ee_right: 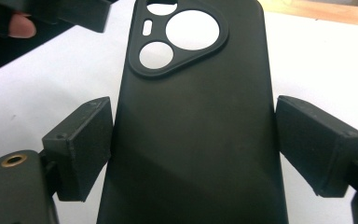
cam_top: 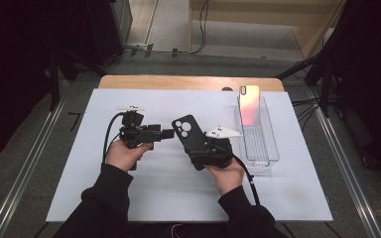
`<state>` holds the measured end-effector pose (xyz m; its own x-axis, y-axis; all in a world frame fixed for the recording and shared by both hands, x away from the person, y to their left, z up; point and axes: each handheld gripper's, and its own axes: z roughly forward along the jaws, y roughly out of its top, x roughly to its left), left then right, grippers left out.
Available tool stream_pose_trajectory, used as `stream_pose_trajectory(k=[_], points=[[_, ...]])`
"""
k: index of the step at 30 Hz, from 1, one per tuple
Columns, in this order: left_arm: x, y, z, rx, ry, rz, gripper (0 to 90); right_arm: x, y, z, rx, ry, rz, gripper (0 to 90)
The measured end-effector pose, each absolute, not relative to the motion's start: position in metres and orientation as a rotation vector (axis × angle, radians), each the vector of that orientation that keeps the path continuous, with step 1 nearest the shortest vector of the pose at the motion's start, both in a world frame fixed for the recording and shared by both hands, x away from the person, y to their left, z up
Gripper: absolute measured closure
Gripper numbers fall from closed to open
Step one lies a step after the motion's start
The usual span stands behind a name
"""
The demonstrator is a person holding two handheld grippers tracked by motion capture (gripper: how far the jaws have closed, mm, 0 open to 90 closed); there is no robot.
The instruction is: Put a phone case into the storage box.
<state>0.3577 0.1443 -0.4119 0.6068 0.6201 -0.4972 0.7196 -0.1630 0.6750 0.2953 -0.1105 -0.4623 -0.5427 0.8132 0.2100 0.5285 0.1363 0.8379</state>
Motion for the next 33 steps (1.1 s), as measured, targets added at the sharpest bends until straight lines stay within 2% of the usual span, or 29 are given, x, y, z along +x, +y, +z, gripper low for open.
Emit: stream_pose_trajectory(k=[10, 16, 25, 33], points=[[0.365, 0.13, -0.406, 1.836, 1.106, -0.101, 24.5, 0.29, -0.104, -0.466, 1.312, 2.066, 1.42, 12.5], [0.368, 0.125, -0.409, 1.822, 1.145, -0.118, 28.9, 0.288, -0.101, -0.467, 1.315, 2.038, 1.451, 12.4], [0.369, 0.121, -0.413, 1.78, 1.16, -0.182, 44.6, 0.285, -0.099, -0.47, 1.323, 2.005, 1.513, 12.4], [0.369, 0.125, -0.416, 1.709, 1.167, -0.245, 70.2, 0.283, -0.096, -0.471, 1.307, 1.995, 1.545, 12.3]])
